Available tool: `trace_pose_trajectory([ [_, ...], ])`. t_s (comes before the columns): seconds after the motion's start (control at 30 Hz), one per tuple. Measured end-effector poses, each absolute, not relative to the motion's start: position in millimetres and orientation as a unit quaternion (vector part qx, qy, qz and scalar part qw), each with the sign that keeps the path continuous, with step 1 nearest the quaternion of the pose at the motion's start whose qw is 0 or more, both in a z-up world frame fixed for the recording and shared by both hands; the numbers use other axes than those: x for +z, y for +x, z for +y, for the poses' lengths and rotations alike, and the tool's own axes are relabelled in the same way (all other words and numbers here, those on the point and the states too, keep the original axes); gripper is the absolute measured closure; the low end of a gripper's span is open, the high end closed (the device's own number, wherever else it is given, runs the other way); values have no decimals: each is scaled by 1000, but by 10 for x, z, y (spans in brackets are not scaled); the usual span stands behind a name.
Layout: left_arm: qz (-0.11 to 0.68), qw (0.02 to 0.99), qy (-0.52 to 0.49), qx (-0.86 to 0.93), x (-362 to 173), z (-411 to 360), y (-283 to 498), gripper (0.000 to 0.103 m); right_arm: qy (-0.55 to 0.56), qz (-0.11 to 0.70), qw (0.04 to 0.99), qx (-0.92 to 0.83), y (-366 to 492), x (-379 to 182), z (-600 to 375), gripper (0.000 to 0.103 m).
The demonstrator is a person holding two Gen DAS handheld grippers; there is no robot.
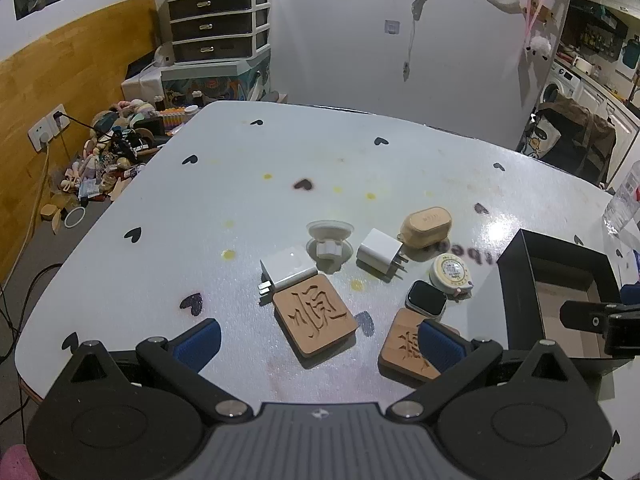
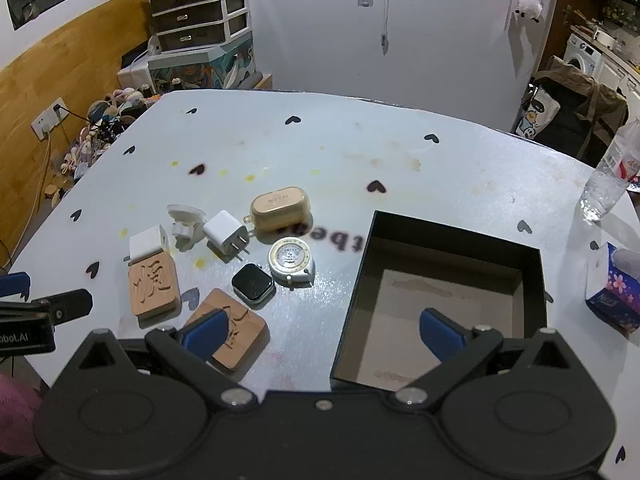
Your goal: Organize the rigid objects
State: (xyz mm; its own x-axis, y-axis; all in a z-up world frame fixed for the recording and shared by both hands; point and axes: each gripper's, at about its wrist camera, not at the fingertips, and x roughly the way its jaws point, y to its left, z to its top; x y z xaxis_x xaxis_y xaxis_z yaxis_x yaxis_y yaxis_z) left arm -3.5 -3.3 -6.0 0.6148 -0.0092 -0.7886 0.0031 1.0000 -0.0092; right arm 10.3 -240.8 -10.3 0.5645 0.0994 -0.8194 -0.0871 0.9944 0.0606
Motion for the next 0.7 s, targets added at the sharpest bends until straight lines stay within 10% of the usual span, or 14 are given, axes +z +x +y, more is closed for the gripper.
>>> trace_pose_trajectory([
  [0.7, 446, 895, -2, -9, -160, -72, -28, 0, 9, 466, 883, 51, 120, -111, -2417, 0],
])
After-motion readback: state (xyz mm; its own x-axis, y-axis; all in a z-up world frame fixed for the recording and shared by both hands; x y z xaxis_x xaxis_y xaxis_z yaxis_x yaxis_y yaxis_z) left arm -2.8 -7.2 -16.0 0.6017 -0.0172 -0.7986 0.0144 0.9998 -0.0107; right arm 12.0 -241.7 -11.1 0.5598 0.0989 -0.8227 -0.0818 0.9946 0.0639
